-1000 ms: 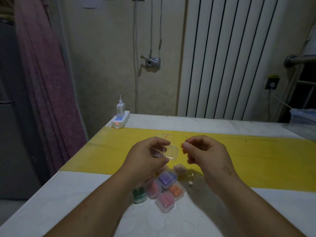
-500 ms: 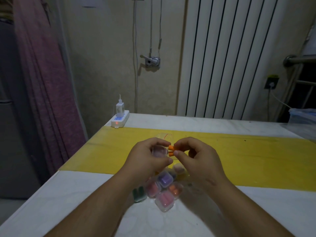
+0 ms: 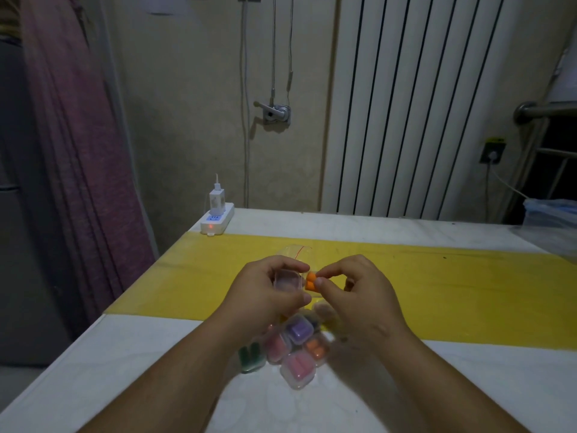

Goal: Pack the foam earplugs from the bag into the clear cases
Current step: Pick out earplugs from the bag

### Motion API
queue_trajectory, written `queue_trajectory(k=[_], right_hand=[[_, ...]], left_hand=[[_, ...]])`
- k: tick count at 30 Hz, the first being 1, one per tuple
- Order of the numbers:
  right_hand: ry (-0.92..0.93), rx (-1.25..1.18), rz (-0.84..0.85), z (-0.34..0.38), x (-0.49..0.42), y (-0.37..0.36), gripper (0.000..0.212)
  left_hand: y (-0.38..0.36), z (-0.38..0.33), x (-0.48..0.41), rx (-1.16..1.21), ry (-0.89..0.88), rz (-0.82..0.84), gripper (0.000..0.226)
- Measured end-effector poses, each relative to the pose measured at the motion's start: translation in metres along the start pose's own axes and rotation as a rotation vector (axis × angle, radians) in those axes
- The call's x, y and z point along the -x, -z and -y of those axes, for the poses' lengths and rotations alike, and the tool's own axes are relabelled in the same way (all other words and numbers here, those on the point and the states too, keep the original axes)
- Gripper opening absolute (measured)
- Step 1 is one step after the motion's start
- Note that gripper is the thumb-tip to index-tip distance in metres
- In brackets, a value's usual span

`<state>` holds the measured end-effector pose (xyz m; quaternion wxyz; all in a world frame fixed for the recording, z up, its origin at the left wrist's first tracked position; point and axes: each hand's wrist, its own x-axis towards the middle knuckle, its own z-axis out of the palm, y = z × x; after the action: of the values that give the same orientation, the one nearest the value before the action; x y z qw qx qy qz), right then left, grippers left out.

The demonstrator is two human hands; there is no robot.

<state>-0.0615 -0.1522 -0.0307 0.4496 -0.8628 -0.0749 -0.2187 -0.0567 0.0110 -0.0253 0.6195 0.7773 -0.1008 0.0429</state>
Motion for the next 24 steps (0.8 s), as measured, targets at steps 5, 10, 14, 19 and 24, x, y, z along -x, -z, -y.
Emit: queue_trajectory(k=[5, 10, 14, 19, 24], right_hand=[[-0.278, -0.497, 0.108, 0.001, 0.001, -0.001, 0.025], [-0.391, -0.65, 0.107, 0.0, -0.003, 0.001, 0.027], [-0.42, -0.743, 0.063, 0.004, -0.004, 0.005, 0.02], [-0.415, -0.723, 0.076, 0.004, -0.003, 0.003, 0.02], [-0.43, -0.835, 0.105, 0.006, -0.002, 0.001, 0.011]], left_hand=[[0.0, -0.004, 0.004, -0.065, -0.024, 0.035, 0.042], [0.001, -0.009, 0.003, 0.19, 0.057, 0.088, 0.048], [0.004, -0.012, 0.001, 0.493, 0.167, 0.186, 0.022], [0.0, -0.007, 0.004, 0.373, 0.072, 0.208, 0.025], [0.0, -0.009, 0.002, 0.354, 0.077, 0.14, 0.026]])
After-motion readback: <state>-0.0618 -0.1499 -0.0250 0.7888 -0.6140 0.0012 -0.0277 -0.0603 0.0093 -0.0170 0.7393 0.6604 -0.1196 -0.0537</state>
